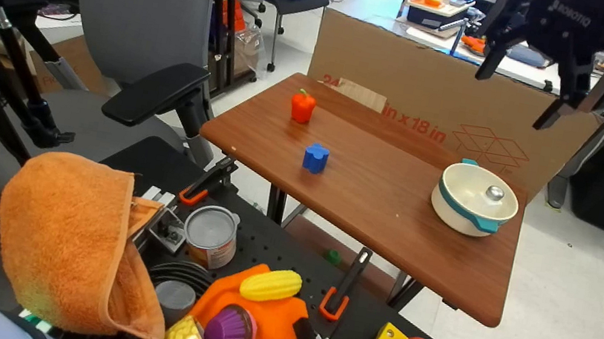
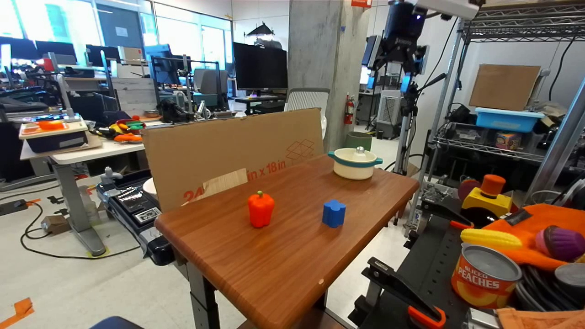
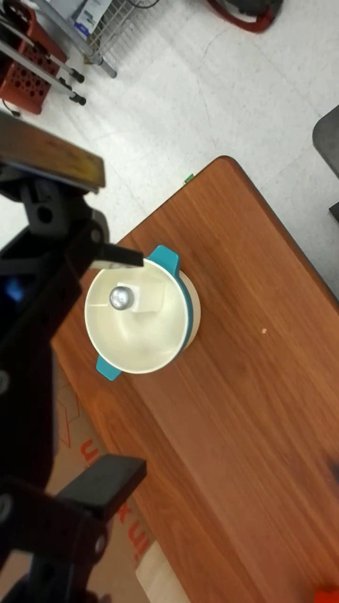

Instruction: Remove the salt shaker from the pot

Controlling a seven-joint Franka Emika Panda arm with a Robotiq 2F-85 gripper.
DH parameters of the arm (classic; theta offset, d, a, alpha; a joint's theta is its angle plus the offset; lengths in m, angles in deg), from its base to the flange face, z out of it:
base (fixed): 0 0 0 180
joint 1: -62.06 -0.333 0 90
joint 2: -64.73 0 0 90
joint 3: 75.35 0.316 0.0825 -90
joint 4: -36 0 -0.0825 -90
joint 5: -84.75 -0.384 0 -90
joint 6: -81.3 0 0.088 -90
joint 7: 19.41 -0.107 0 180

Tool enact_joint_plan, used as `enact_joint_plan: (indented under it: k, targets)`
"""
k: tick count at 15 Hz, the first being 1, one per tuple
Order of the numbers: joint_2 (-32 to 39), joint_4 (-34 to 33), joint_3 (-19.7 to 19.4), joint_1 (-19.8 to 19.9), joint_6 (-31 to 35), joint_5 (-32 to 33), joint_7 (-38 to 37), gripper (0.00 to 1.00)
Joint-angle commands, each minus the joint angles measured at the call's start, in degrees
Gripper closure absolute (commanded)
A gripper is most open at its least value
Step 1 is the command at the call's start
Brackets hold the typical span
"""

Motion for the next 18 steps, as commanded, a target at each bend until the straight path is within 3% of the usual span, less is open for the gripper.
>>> enact_joint_plan:
  k: [1,10,18]
  targets:
    - [10.79,-8.73,-0.6,0.29,1.41,-1.66,-2.72,0.0]
    - [28.11,-23.45,-1.19,1.48,-2.49,-2.58,-2.45,0.0]
    - [38.86,-34.72,-1.02,1.95,-11.03,-2.38,-2.62,0.0]
